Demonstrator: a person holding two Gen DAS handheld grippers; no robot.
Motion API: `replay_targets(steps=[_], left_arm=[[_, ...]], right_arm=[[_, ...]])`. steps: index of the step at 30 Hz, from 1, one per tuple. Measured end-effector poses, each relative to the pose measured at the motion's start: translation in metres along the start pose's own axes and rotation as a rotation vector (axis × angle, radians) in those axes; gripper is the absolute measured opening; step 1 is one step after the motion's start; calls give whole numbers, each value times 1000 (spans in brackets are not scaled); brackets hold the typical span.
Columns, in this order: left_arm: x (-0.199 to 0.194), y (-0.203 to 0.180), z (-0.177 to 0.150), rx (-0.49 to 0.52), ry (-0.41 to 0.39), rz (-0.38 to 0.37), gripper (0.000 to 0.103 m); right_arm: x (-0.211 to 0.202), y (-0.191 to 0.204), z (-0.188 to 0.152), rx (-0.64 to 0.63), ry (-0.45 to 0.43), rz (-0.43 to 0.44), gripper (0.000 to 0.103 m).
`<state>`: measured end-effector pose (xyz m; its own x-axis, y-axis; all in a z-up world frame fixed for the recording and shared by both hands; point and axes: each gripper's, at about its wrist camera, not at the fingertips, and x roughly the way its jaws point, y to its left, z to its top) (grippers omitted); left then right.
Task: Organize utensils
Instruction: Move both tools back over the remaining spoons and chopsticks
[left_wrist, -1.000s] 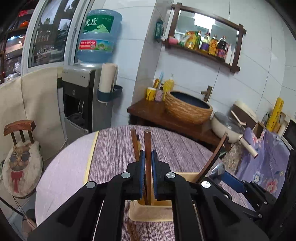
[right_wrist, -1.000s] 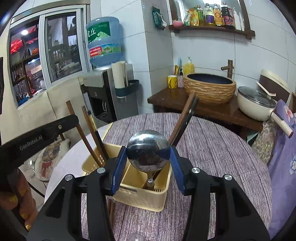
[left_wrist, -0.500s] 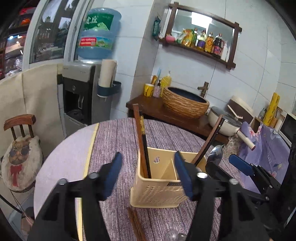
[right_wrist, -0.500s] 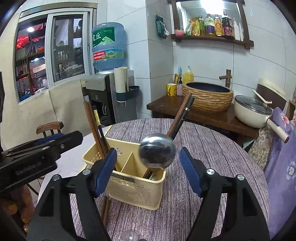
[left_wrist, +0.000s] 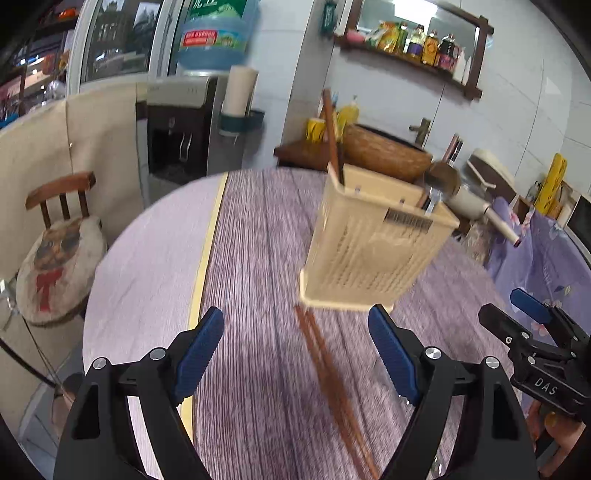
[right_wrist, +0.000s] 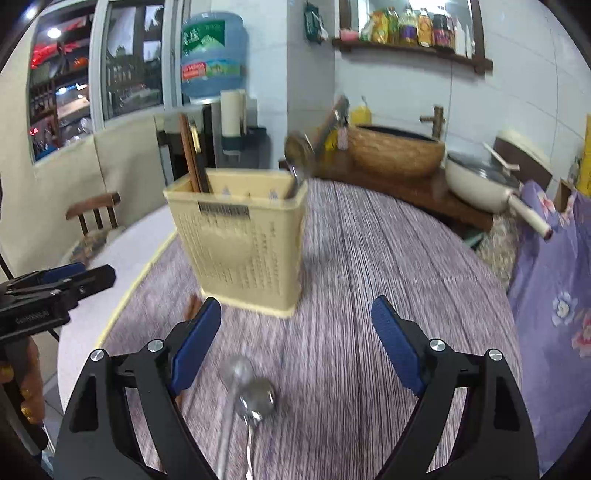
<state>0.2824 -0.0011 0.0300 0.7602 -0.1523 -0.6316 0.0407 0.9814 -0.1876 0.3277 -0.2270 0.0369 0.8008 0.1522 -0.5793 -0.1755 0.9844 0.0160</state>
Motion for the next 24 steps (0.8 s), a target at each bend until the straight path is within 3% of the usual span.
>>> replay_targets(steps=[8,17,24], left_arm=[[7,5,-40,2,77,7,74],[11,7,-63,-6,124,3,70],[12,17,-70,-34,145,8,70]], right_arm=[[24,-1,-58,30,184,36,72],[35,25,-87,-72,275,28,71],[45,23,-95,-62,324,13,62]])
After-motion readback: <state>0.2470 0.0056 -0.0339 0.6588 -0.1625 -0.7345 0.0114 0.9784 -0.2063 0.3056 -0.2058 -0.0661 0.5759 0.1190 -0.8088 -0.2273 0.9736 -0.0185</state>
